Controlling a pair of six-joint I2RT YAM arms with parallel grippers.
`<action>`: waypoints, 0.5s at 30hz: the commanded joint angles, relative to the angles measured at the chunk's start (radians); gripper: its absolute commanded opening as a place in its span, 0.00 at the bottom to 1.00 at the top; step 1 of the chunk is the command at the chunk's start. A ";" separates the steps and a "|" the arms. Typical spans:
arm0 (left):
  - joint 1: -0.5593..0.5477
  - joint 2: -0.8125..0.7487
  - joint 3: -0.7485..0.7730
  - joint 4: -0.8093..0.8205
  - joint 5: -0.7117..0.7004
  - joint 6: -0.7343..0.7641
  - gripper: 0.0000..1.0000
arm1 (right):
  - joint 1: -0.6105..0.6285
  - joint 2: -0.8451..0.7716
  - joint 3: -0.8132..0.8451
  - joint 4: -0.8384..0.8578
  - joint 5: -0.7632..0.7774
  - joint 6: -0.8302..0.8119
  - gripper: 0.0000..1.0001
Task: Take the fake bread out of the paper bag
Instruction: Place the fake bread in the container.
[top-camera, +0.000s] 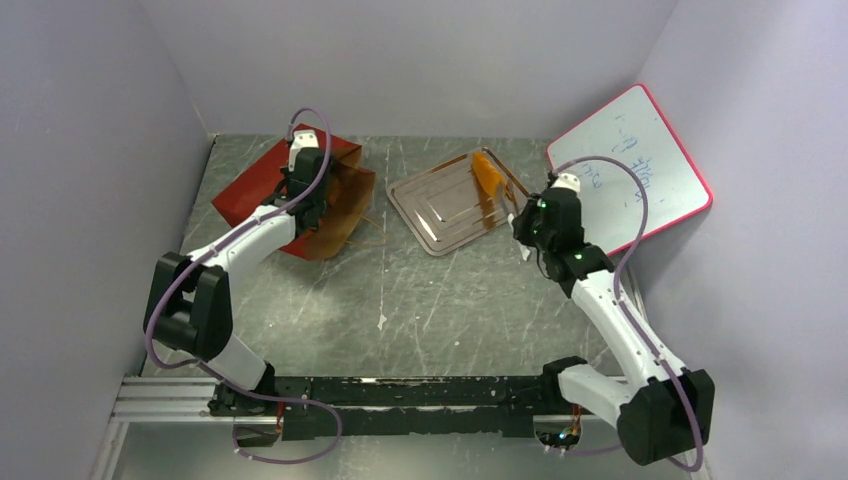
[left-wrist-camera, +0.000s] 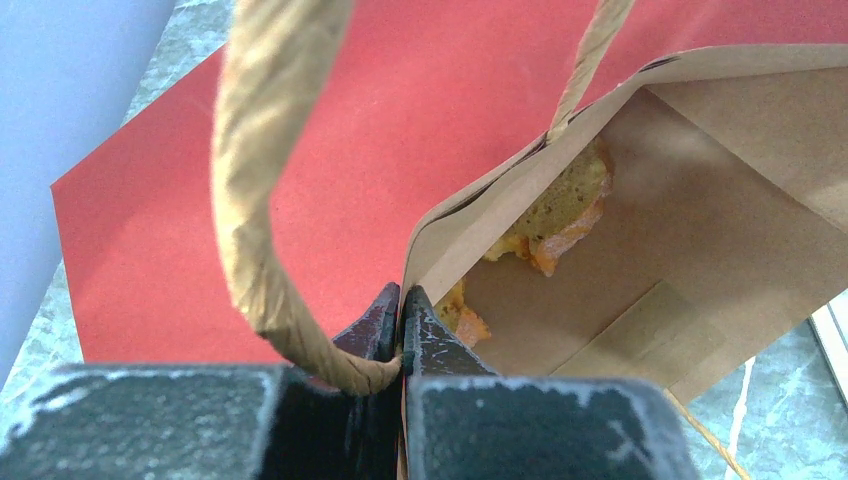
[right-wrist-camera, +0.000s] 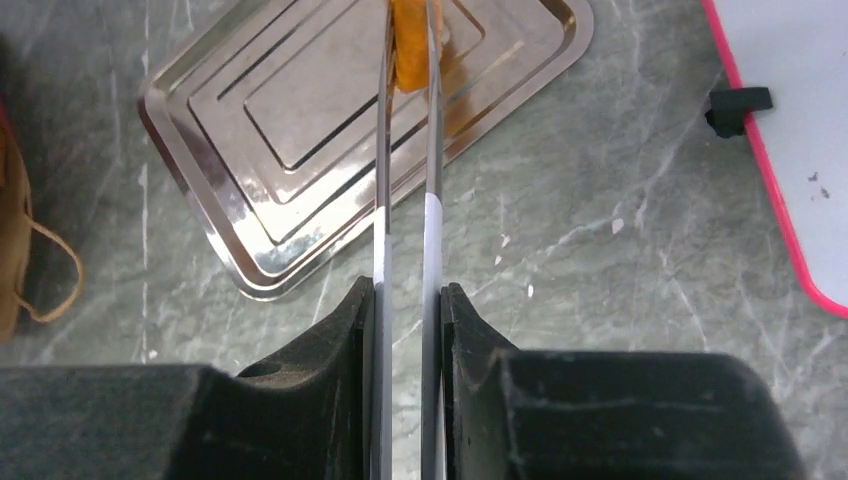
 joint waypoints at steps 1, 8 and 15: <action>0.009 -0.037 0.000 -0.017 0.003 -0.005 0.07 | -0.146 0.000 -0.048 0.189 -0.286 0.073 0.00; 0.009 -0.047 -0.004 -0.014 0.008 -0.005 0.07 | -0.324 0.056 -0.147 0.350 -0.546 0.230 0.00; 0.005 -0.048 -0.005 -0.014 0.011 -0.008 0.07 | -0.387 0.082 -0.169 0.335 -0.520 0.222 0.00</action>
